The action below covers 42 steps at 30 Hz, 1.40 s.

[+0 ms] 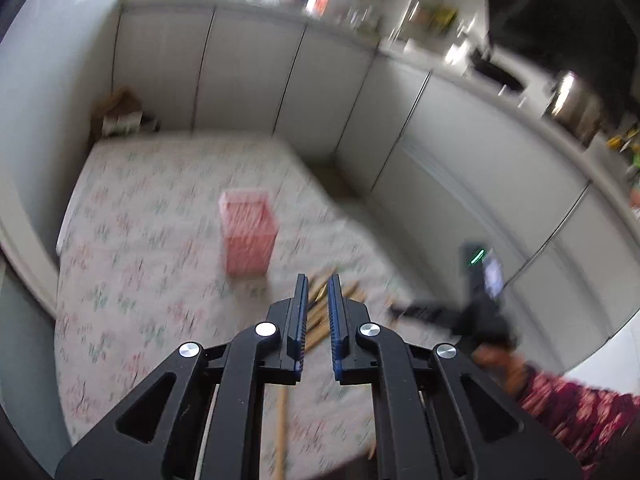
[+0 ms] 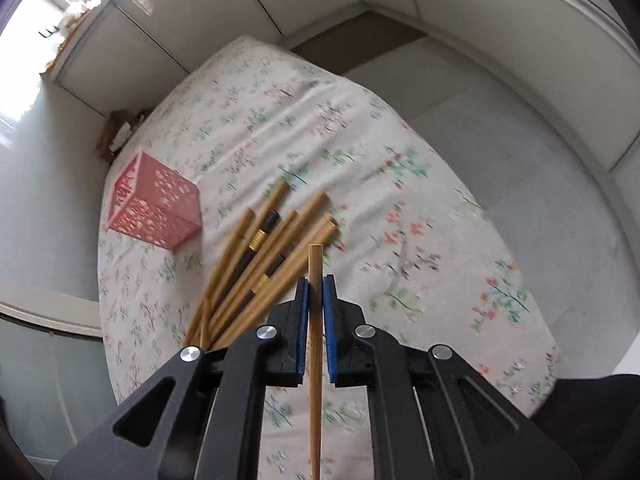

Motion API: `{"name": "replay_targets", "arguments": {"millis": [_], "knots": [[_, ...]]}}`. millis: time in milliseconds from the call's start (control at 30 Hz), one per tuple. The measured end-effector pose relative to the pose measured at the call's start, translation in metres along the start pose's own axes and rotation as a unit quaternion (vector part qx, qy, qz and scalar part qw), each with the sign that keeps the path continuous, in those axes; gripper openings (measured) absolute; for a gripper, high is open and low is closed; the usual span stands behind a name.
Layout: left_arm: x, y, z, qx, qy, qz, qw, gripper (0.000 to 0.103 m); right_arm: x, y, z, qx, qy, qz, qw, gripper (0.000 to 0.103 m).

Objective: Organize utensils
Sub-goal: 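Lift both held chopsticks upright and carry them over the pink holder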

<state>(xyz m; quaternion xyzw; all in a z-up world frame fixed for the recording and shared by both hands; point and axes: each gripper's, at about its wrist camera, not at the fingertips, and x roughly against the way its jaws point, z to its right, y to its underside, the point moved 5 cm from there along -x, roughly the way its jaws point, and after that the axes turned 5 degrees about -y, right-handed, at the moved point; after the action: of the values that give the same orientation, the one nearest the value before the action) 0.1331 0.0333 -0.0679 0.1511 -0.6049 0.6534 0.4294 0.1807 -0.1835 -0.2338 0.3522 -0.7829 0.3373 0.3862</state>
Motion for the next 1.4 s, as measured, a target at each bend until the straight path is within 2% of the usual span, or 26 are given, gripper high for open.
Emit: {"name": "replay_targets", "arguments": {"millis": [67,100,200,267,300,367,433,567,667,700,733,767,933,1067,1167,1267,1400], "knots": [[-0.023,0.016,-0.001,-0.012,-0.014,-0.064,0.9978,0.011,0.002,0.009,0.011,0.002,0.017,-0.03,0.999,0.008],[-0.04,0.028,-0.001,-0.021,-0.022,-0.105,0.994,0.014,0.001,0.012,0.018,-0.004,0.026,-0.037,0.999,0.008],[-0.078,0.054,0.0,-0.032,-0.029,-0.182,0.9823,0.018,-0.011,0.012,0.035,-0.024,0.041,-0.059,0.997,0.008],[-0.099,0.067,0.001,-0.03,-0.018,-0.215,0.976,0.023,-0.02,0.014,0.043,-0.033,0.048,-0.072,0.996,0.008],[-0.112,0.074,0.003,-0.027,-0.015,-0.234,0.9717,0.029,-0.021,0.014,0.046,-0.036,0.044,-0.075,0.996,0.008],[-0.134,0.08,0.005,-0.034,-0.036,-0.259,0.9647,0.031,-0.018,0.013,0.047,-0.035,0.041,-0.07,0.996,0.008],[-0.149,0.081,0.005,-0.039,-0.058,-0.264,0.962,0.031,-0.015,0.009,0.05,-0.038,0.036,-0.068,0.996,0.008],[-0.174,0.076,0.012,-0.049,-0.077,-0.283,0.9548,0.031,-0.014,0.005,0.057,-0.042,0.025,-0.069,0.996,0.008],[-0.193,0.08,0.01,-0.06,-0.106,-0.304,0.9448,0.03,-0.013,0.005,0.057,-0.037,0.015,-0.072,0.997,0.008],[-0.195,0.079,0.008,-0.066,-0.117,-0.296,0.9458,0.021,-0.013,0.005,0.058,-0.036,0.012,-0.072,0.997,0.008],[-0.196,0.078,0.005,-0.072,-0.13,-0.285,0.9468,0.008,-0.013,0.005,0.058,-0.034,0.007,-0.073,0.997,0.008],[-0.196,0.077,0.003,-0.069,-0.13,-0.282,0.9481,0.007,-0.013,0.005,0.057,-0.032,-0.001,-0.073,0.997,0.008],[-0.179,0.066,-0.008,-0.036,-0.103,-0.234,0.9661,0.005,-0.003,0.006,0.053,-0.028,-0.036,-0.06,0.997,0.008],[-0.148,0.053,-0.005,-0.027,-0.078,-0.174,0.9812,0.005,0.016,0.01,0.04,-0.012,-0.06,-0.044,0.997,0.008],[-0.109,0.041,0.0,-0.025,-0.053,-0.096,0.9936,0.005,0.041,0.013,0.027,0.015,-0.082,-0.01,0.996,0.008],[-0.086,0.033,0.018,-0.018,-0.037,-0.043,0.9983,0.005,0.068,0.019,0.012,0.048,-0.094,0.023,0.994,0.008],[-0.059,0.022,0.036,-0.016,-0.025,0.023,0.9993,0.005,0.103,0.022,0.0,0.075,-0.109,0.058,0.99,0.008]]}}
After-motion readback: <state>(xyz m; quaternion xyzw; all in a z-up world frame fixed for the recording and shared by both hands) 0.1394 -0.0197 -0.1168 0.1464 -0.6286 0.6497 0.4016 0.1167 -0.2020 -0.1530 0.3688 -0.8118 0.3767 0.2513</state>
